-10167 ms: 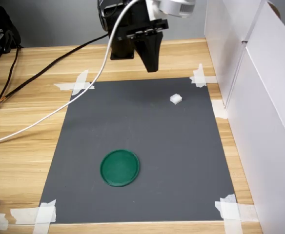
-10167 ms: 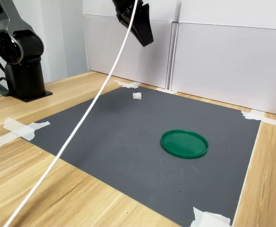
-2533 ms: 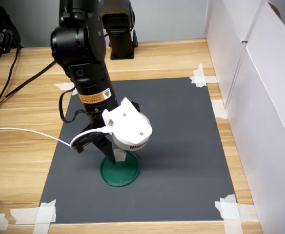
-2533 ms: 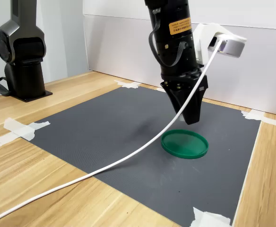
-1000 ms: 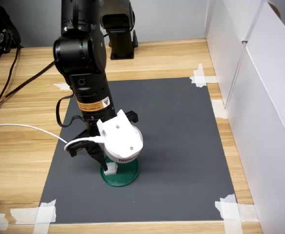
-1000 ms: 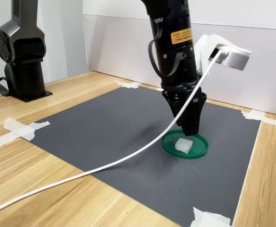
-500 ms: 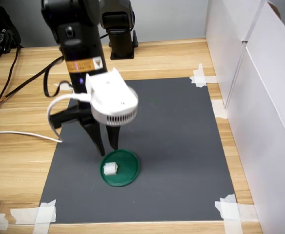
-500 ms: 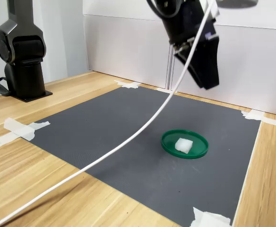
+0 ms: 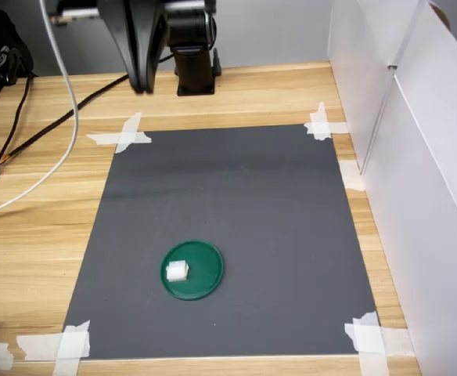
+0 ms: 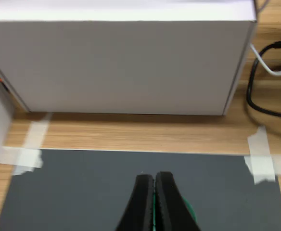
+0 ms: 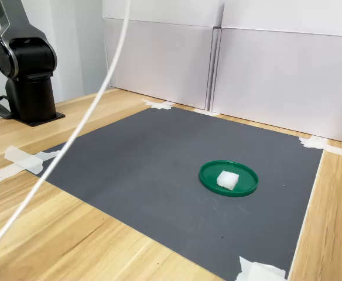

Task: Grasp a white terminal and put it in the green lid.

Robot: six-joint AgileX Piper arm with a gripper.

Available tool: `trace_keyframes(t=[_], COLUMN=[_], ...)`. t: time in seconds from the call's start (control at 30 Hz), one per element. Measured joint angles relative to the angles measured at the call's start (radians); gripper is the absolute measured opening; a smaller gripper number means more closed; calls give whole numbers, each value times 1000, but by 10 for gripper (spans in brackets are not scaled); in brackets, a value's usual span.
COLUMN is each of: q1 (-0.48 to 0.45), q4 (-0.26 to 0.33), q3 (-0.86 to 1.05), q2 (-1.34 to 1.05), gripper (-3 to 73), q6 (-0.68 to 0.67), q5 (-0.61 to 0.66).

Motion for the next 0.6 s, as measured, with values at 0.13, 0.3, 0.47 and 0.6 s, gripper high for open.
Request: trace_keyframes(t=[0.13, 0.3, 0.47, 0.6], q1=[0, 0, 0, 0], q4=[-9, -9, -9, -9], q3=[124, 246, 346, 438], q2=[-223, -475, -664, -752], gripper=[-20, -20, -20, -20], q6=[38, 42, 43, 45], q5=[2, 5, 5, 9])
